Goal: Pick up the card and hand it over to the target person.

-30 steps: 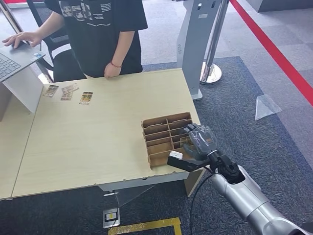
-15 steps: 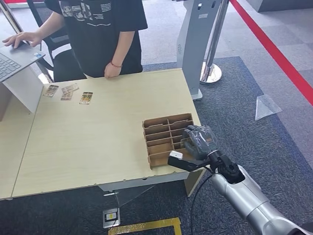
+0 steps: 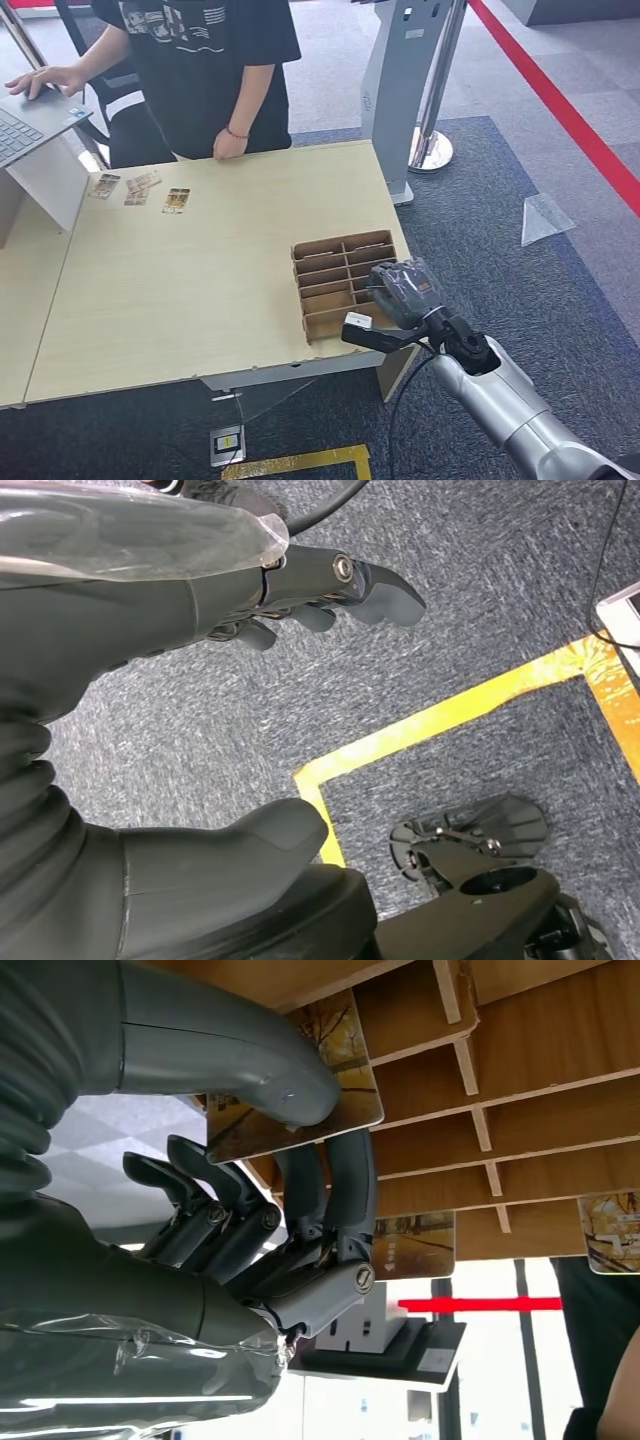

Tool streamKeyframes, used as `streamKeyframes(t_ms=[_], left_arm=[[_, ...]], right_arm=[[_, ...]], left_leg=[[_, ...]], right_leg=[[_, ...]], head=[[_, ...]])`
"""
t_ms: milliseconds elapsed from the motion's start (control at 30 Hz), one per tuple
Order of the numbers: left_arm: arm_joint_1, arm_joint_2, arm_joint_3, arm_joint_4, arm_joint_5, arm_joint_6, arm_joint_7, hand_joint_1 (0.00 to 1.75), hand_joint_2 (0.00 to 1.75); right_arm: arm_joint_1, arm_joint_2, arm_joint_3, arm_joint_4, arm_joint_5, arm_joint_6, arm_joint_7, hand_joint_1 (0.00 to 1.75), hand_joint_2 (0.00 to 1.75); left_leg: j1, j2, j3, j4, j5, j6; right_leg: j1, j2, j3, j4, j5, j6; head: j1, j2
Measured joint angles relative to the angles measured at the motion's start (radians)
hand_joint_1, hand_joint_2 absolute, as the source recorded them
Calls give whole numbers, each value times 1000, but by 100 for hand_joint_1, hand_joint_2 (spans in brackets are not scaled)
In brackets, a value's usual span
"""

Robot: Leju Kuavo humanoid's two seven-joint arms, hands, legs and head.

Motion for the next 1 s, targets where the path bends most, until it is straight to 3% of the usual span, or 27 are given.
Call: streamKeyframes(t_ms=[200,433,767,900,1000], left_arm=[[-5,2,-14,-1,-10,-14,7,0,175],[-22,12,-30,-4,-24,-33,17,0,175],[-34,2,-35,-8,-30,-37,17,0,175],[-35,-2,-31,-7,-31,-38,18,0,175],[-32,-3,-26,-7,-30,-36,18,0,175]], right_arm=[[-7,-50,16,-91,-49,77,-89,175,175],[-89,-204,51,-334,-165,375,-191,175,175],[-471,-395,214,-467,-471,652,-176,175,175],[-649,-439,330,-461,-552,663,-133,175,175],[-699,-445,351,-455,-546,598,-106,175,175]], left_leg=[[0,0,-1,0,0,0],[-2,0,-4,3,0,0],[-3,3,-6,6,-1,1],[-4,4,-6,6,-1,1],[-3,1,-4,4,0,1]], right_leg=[[0,0,-1,1,0,0],[-2,0,-5,4,-1,0],[-3,3,-8,7,-1,1],[-4,3,-9,8,-1,1],[-3,1,-6,5,0,0]], head=[[0,0],[0,0],[0,0],[0,0],[0,0]])
